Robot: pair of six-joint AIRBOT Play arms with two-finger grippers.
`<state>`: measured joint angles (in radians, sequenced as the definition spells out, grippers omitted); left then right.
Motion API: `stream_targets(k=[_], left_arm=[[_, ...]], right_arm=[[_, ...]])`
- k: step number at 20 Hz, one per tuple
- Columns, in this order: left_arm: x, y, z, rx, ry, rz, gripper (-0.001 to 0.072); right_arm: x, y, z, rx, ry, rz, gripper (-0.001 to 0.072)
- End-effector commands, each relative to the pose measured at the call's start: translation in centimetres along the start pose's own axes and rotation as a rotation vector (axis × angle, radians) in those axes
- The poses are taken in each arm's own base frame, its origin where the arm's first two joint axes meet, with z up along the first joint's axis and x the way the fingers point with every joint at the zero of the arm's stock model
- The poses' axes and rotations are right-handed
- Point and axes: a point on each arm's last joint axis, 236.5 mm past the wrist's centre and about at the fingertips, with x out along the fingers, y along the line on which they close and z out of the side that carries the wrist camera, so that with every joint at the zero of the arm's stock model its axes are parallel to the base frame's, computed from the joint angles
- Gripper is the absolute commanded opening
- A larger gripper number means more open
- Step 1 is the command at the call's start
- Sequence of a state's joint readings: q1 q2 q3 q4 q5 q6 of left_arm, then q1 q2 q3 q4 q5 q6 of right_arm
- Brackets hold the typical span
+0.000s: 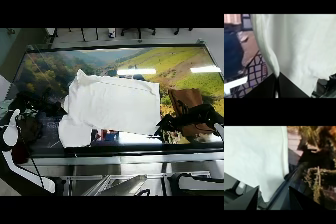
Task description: Fold the shirts.
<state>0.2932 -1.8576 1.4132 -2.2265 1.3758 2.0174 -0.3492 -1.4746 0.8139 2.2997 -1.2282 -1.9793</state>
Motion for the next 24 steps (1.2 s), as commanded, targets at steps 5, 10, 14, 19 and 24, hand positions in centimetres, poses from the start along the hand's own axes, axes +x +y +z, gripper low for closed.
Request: stream_targets(k=[5,10,14,19,24], left_arm=[[-0.7,-1.8,-0.4,0.032,0.008,-0.026,0.0015],[-10.9,-13.7,2.2,0.263,-0.313,-0.147,0.0016],[-27.5,-28.2,-2.2,0.586,-0.749,-0.069,0.0015],[-50.7,-45.9,-23.3,0.903,-1.704,0.074,0.0015],[-53.8,-47.0,-32.6,0.907,-1.919,0.321,0.0015]], right_arm=[[3.4,2.9,1.1,-0.034,-0.005,0.092,0.0100],[-3.0,12.2,4.0,-0.228,-0.177,0.237,0.0019],[-24.5,28.6,2.0,-0.680,-0.688,0.302,0.0018],[-45.0,42.1,-14.6,-1.165,-1.362,0.146,0.0019],[-48.0,43.4,-20.0,-1.224,-1.534,0.035,0.0019]])
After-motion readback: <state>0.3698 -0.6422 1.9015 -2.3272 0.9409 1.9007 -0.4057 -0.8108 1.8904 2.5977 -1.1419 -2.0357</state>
